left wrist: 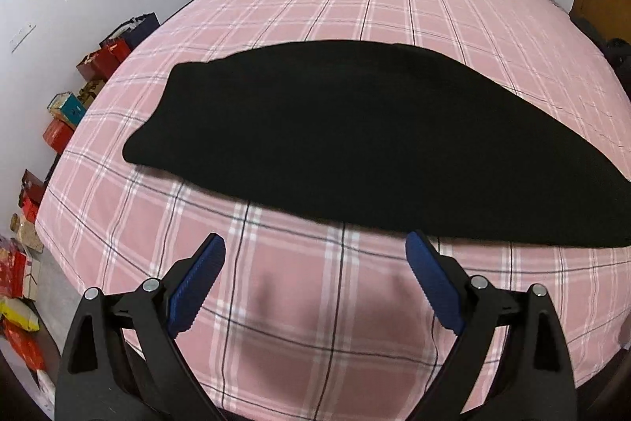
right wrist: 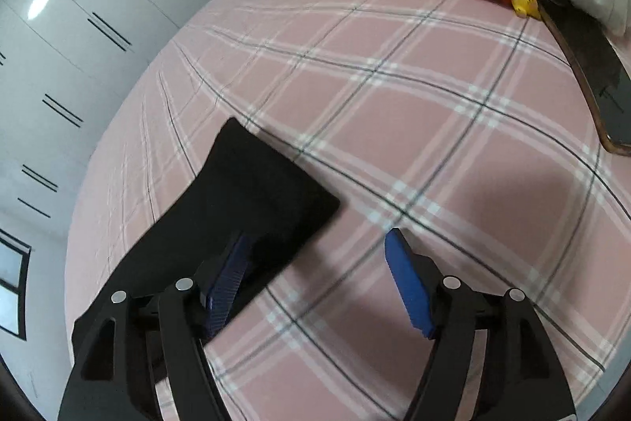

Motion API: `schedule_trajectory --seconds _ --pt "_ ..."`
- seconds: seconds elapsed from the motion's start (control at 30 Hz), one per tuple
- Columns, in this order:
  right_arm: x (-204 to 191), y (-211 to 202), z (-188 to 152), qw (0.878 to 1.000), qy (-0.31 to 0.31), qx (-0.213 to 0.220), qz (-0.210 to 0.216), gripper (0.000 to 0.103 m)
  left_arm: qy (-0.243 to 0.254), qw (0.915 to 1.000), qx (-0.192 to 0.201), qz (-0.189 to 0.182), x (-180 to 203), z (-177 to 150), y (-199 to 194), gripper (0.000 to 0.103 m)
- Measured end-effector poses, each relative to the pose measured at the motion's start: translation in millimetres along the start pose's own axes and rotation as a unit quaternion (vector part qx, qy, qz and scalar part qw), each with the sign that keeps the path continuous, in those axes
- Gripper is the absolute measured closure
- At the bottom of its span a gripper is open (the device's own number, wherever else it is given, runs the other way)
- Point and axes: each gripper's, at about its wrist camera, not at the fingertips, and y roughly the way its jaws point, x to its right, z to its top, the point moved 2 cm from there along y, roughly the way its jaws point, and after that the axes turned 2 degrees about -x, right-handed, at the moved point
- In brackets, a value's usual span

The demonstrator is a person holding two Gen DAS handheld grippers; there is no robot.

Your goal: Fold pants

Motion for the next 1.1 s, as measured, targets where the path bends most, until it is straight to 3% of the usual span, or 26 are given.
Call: schedule_trajectory --seconds 0.07,0.1,0.13,0.17,0.4,0.57,0.67,0.77,0.87,1.1 --pt "3 2 5 0.999 0.029 0.007 0.015 0.033 -0.003 1.0000 0.001 -0.002 -4 -3 -1 0.012" --pt "4 4 9 0.999 0.040 0.008 0.027 0.040 -0.002 1.0000 0.002 -0.001 -5 -5 -1 0.012" --pt "3 6 12 0.998 0.047 0.000 0.047 0.055 -0.002 1.0000 0.004 0.002 -7 -6 -1 0.012" --pt "0 8 13 0.998 0.050 -0.013 0.044 0.082 -0.001 1.0000 0.005 0.004 -8 -7 -1 0.012" --pt "-62 -44 20 0.995 0.006 0.024 0.099 0.088 -0.005 0.9997 0.023 0.006 -29 -11 -4 0.012" --pt "-159 -101 11 0.982 -0.072 0.050 0.168 0.088 0.009 0.9987 0.046 0.018 -41 -13 -16 0.012" --pt "-220 -128 -5 0.972 -0.133 0.057 0.185 0.088 0.022 0.9976 0.059 0.030 -46 -13 -25 0.012" --pt "-276 -148 -34 0.960 -0.210 0.061 0.174 0.088 0.038 0.9954 0.076 0.045 -49 -10 -35 0.012" --pt "-321 -151 -69 0.948 -0.277 0.060 0.145 0.088 0.050 0.9942 0.088 0.036 -50 -4 -41 0.012" --pt "-376 -122 -141 0.927 -0.355 0.020 0.118 0.088 0.048 0.9942 0.096 0.007 -53 9 -41 0.012"
